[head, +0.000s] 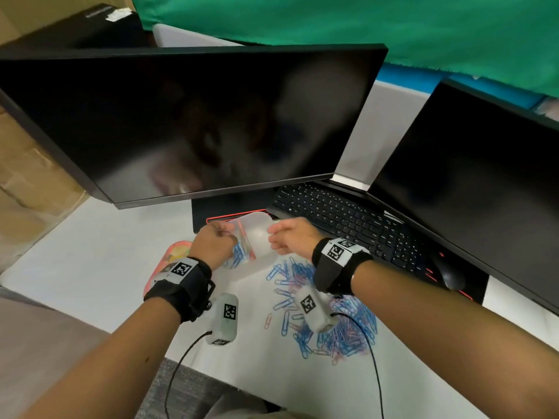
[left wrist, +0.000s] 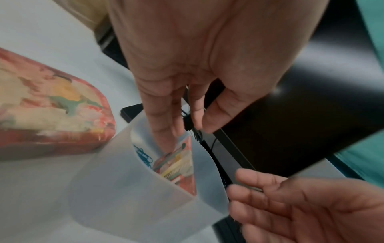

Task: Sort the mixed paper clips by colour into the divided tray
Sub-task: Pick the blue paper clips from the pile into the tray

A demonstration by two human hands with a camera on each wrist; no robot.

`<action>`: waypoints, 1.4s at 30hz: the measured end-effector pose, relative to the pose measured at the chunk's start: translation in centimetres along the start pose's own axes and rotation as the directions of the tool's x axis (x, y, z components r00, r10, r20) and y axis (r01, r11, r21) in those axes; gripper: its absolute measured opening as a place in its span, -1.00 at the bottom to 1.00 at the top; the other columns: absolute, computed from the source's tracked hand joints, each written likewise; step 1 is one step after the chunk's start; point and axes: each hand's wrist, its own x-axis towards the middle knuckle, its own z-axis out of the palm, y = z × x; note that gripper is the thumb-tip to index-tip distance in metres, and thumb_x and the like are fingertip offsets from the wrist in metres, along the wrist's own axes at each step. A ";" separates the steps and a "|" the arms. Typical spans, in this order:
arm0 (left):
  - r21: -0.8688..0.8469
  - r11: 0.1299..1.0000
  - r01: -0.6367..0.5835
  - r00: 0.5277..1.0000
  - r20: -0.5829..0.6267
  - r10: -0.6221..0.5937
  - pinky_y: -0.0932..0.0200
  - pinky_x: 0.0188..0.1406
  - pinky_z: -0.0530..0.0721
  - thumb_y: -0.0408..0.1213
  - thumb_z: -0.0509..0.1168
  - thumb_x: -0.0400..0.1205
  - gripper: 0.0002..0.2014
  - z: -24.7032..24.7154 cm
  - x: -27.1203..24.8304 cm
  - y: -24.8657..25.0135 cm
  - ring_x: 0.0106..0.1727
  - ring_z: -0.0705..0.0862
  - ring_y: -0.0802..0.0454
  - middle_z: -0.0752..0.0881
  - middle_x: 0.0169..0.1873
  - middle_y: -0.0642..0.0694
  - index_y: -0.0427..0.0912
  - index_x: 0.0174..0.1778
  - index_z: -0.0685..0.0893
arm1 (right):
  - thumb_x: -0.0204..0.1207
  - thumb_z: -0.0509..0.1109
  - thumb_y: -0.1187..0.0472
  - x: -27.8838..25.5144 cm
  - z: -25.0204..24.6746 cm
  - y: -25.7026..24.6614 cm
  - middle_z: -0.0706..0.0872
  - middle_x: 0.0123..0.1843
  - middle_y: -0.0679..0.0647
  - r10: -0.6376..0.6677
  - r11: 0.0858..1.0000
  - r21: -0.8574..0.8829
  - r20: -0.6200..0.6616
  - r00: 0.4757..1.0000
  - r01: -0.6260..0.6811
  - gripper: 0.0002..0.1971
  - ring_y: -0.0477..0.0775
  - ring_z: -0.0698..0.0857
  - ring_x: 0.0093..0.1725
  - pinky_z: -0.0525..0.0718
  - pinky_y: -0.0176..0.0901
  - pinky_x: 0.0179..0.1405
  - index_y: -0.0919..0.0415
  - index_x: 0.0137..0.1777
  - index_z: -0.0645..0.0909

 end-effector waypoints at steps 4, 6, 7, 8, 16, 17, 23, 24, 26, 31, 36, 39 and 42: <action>0.169 0.973 -0.155 0.957 0.271 0.105 0.19 -0.39 0.70 -0.54 0.22 0.57 -0.78 1.8 -1.7 -0.1 -0.27 0.70 0.06 0.73 -0.29 -0.03 -0.16 -0.09 0.70 | 0.53 0.33 0.37 -1.2 -2.8 3.8 0.78 -0.15 -0.01 -0.060 0.956 -0.290 -0.054 0.997 0.042 -0.80 -0.09 0.72 -0.20 0.70 -0.24 -0.12 0.07 -0.09 0.72; 0.316 0.915 -0.252 0.919 0.375 0.124 0.32 -0.45 0.63 -0.44 0.31 0.55 -0.86 3.1 -2.5 -0.8 -0.30 0.70 0.12 0.73 -0.32 0.04 -0.12 -0.16 0.73 | 0.52 0.32 0.38 -1.9 -3.5 5.7 0.74 -0.15 -0.09 -0.088 0.913 -0.403 -0.054 0.995 0.059 -0.80 -0.15 0.67 -0.20 0.62 -0.29 -0.09 0.13 -0.07 0.74; 0.383 0.872 -0.303 0.903 0.407 0.135 0.33 -0.37 0.65 -0.38 0.36 0.53 -0.90 3.8 -2.8 -1.3 -0.26 0.72 0.11 0.74 -0.31 0.06 -0.10 -0.19 0.75 | 0.52 0.30 0.38 -2.1 -3.7 6.6 0.75 -0.12 -0.07 -0.093 0.892 -0.448 -0.051 0.994 0.060 -0.79 -0.12 0.67 -0.18 0.60 -0.28 -0.08 0.14 -0.08 0.75; 0.445 0.825 -0.348 0.889 0.435 0.141 0.30 -0.25 0.67 -0.33 0.38 0.51 -0.92 4.6 -3.1 -1.8 -0.20 0.74 0.08 0.75 -0.28 0.06 -0.08 -0.21 0.76 | 0.51 0.27 0.39 -2.4 -3.9 7.4 0.76 -0.07 -0.03 -0.084 0.874 -0.483 -0.048 0.995 0.051 -0.77 -0.09 0.67 -0.15 0.58 -0.28 -0.08 0.15 -0.10 0.75; 0.704 0.537 -0.466 0.867 0.483 0.119 0.13 0.03 0.64 -0.18 0.27 0.53 -0.86 9.5 -3.7 -6.1 0.08 0.68 -0.06 0.70 0.01 -0.01 0.01 -0.02 0.64 | 0.49 0.21 0.42 -4.5 -2.9 10.7 0.74 -0.08 0.02 -0.113 0.792 -0.597 0.061 0.992 0.127 -0.71 0.01 0.69 -0.07 0.69 -0.14 0.02 0.14 -0.03 0.72; 0.717 0.510 -0.474 0.867 0.480 0.131 0.11 0.04 0.64 -0.18 0.27 0.54 -0.84 9.7 -3.6 -6.3 0.09 0.67 -0.07 0.70 0.04 -0.02 0.00 0.02 0.63 | 0.49 0.21 0.39 -4.8 -2.4 10.9 0.75 -0.04 0.02 -0.138 0.750 -0.638 0.108 0.984 0.175 -0.71 0.03 0.70 -0.04 0.70 -0.11 0.07 0.12 0.00 0.72; 0.735 0.437 -0.518 0.848 0.509 0.150 0.09 0.01 0.63 -0.18 0.22 0.54 -0.85 9.5 -3.3 -7.2 0.06 0.68 -0.10 0.69 0.01 -0.05 -0.01 -0.05 0.66 | 0.40 0.31 0.45 -5.6 0.7 12.4 0.72 0.11 0.17 -0.269 0.405 -0.743 0.459 0.846 0.532 -0.69 0.27 0.66 0.14 0.69 0.08 0.06 0.21 0.08 0.74; 0.733 0.438 -0.521 0.846 0.512 0.150 0.08 0.00 0.63 -0.19 0.22 0.53 -0.86 9.3 -3.2 -7.3 0.05 0.68 -0.10 0.67 0.00 -0.05 -0.02 -0.06 0.65 | 0.35 0.33 0.50 -5.5 1.0 12.6 0.74 0.05 0.21 -0.292 0.362 -0.726 0.507 0.811 0.585 -0.69 0.31 0.68 0.08 0.70 0.12 0.00 0.26 0.04 0.75; 0.730 0.438 -0.524 0.844 0.514 0.152 0.09 -0.03 0.63 -0.23 0.24 0.48 -0.88 8.8 -3.0 -7.4 0.03 0.67 -0.10 0.64 -0.03 -0.05 -0.03 -0.10 0.63 | 0.29 0.38 0.55 -5.0 1.8 13.1 0.76 -0.08 0.27 -0.303 0.273 -0.695 0.595 0.745 0.666 -0.73 0.36 0.70 -0.04 0.72 0.14 -0.10 0.34 -0.05 0.77; 0.704 0.494 -0.511 0.852 0.490 0.184 0.18 -0.15 0.53 -0.31 0.25 0.48 -0.91 7.6 -2.9 -7.8 -0.02 0.65 -0.09 0.59 -0.16 -0.02 -0.01 -0.23 0.51 | 0.40 0.34 0.50 -4.2 3.2 13.2 0.72 0.01 0.29 -0.234 0.104 -0.712 0.661 0.713 0.694 -0.74 0.38 0.65 0.05 0.66 0.21 0.03 0.35 0.05 0.72; 0.635 0.611 -0.473 0.868 0.455 0.199 0.12 -0.13 0.61 -0.39 0.24 0.48 -0.85 6.7 -2.5 -8.3 -0.10 0.67 -0.13 0.67 -0.21 -0.04 -0.01 -0.22 0.51 | 0.43 0.28 0.50 -4.2 3.4 12.8 0.70 0.11 0.29 -0.151 0.061 -0.722 0.676 0.721 0.690 -0.66 0.35 0.59 0.15 0.57 0.18 0.18 0.34 0.19 0.63; 0.600 0.639 -0.482 0.867 0.434 0.246 0.09 -0.03 0.64 -0.39 0.20 0.55 -0.76 6.6 -2.3 -8.6 -0.05 0.67 -0.11 0.71 -0.09 -0.07 -0.03 0.07 0.59 | 0.42 0.27 0.52 -4.2 3.2 12.8 0.67 0.19 0.31 -0.122 0.106 -0.727 0.667 0.735 0.678 -0.61 0.36 0.56 0.20 0.55 0.21 0.19 0.35 0.25 0.59; 0.569 0.656 -0.496 0.863 0.410 0.297 0.13 0.07 0.60 -0.40 0.19 0.57 -0.66 6.7 -2.1 -8.8 0.05 0.66 -0.12 0.69 0.03 -0.10 -0.04 0.23 0.60 | 0.39 0.32 0.52 -4.3 2.9 12.7 0.67 0.20 0.29 -0.124 0.131 -0.712 0.679 0.724 0.690 -0.59 0.35 0.56 0.20 0.54 0.18 0.21 0.32 0.26 0.59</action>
